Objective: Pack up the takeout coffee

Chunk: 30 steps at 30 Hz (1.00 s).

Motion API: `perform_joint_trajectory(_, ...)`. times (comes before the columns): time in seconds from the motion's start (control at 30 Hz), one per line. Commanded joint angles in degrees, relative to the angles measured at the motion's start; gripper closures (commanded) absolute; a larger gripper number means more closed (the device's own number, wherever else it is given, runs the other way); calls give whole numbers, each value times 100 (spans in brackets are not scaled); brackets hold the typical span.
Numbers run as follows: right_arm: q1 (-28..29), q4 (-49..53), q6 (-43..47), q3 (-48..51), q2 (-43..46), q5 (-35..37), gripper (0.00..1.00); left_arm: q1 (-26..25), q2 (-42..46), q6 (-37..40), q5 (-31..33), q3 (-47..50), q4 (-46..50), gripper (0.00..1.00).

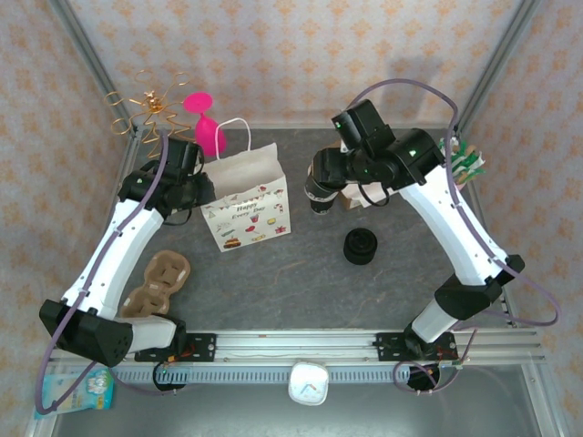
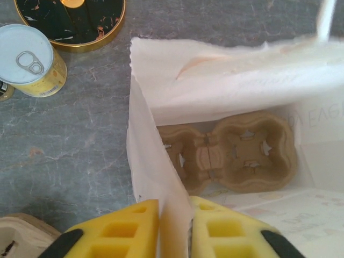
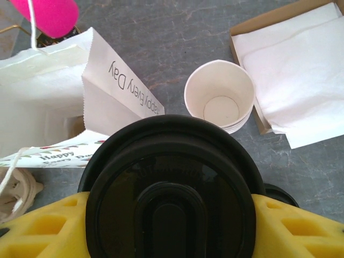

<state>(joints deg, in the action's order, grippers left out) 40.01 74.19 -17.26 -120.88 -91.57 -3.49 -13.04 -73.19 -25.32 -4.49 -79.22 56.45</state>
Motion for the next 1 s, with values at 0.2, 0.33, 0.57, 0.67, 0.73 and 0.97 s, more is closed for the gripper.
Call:
perform_joint_trajectory(0.2, -27, 64, 112, -561, -92, -137, 38, -276, 147, 405, -26, -44, 531, 94)
perform_joint_trajectory(0.33, -27, 64, 126, -789, -151, -223, 38, -539, 195, 499, -64, -160, 702, 98)
perform_joint_trajectory(0.57, -22, -18, 146, -1069, -270, -520, 38, -940, 268, 419, -148, -217, 731, 99)
perform_joint_trajectory(0.67, -19, -63, 182, -1151, -335, -679, 39, -1142, 307, 364, -191, -214, 664, 100)
perform_joint_trajectory(0.73, -19, -76, 196, -1203, -376, -773, 39, -1239, 314, 329, -215, -243, 657, 100)
perform_joint_trajectory(0.97, 49, -168, 200, -1267, -438, -1086, 39, -1589, 204, 232, 36, -388, 744, 100)
